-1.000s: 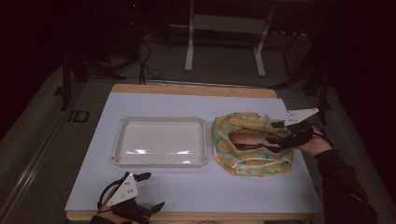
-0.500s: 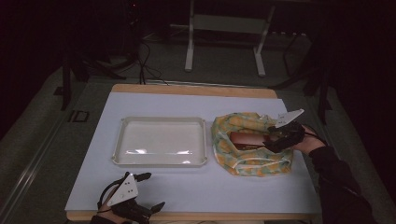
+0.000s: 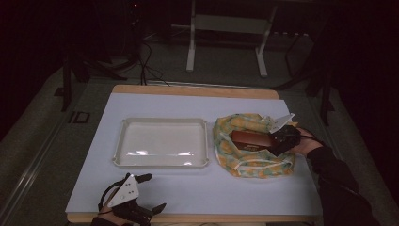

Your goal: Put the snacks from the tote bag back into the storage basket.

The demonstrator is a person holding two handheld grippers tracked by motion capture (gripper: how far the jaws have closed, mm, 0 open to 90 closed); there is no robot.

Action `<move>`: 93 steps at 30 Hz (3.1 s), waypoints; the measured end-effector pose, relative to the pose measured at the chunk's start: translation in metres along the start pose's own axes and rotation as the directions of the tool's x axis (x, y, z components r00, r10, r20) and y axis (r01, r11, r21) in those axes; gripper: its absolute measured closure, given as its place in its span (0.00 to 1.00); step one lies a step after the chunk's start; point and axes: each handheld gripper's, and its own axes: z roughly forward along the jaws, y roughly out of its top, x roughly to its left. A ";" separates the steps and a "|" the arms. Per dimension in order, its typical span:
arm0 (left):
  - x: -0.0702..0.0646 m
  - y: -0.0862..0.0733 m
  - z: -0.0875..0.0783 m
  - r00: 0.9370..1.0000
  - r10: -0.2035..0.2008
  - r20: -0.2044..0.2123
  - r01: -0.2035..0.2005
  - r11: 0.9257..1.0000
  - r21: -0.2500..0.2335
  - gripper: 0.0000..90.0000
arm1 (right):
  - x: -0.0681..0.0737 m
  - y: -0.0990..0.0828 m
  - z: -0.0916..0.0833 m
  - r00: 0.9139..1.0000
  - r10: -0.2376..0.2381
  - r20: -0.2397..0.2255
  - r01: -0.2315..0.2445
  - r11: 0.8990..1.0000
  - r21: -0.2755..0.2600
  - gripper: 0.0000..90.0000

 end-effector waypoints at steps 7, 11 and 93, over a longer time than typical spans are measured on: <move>0.000 0.000 0.000 1.000 -0.002 -0.004 0.002 1.000 0.000 0.00 | 0.000 -0.001 0.000 0.999 -0.033 0.013 0.033 0.999 0.034 0.41; 0.000 0.000 0.000 1.000 -0.004 -0.001 0.004 1.000 0.000 0.00 | 0.000 -0.001 -0.003 0.999 -0.042 -0.018 0.042 0.999 0.034 0.45; -0.001 0.000 0.001 1.000 -0.003 0.019 0.003 1.000 -0.008 0.00 | 0.000 0.071 -0.105 0.975 -0.211 0.075 0.216 0.974 -0.068 0.47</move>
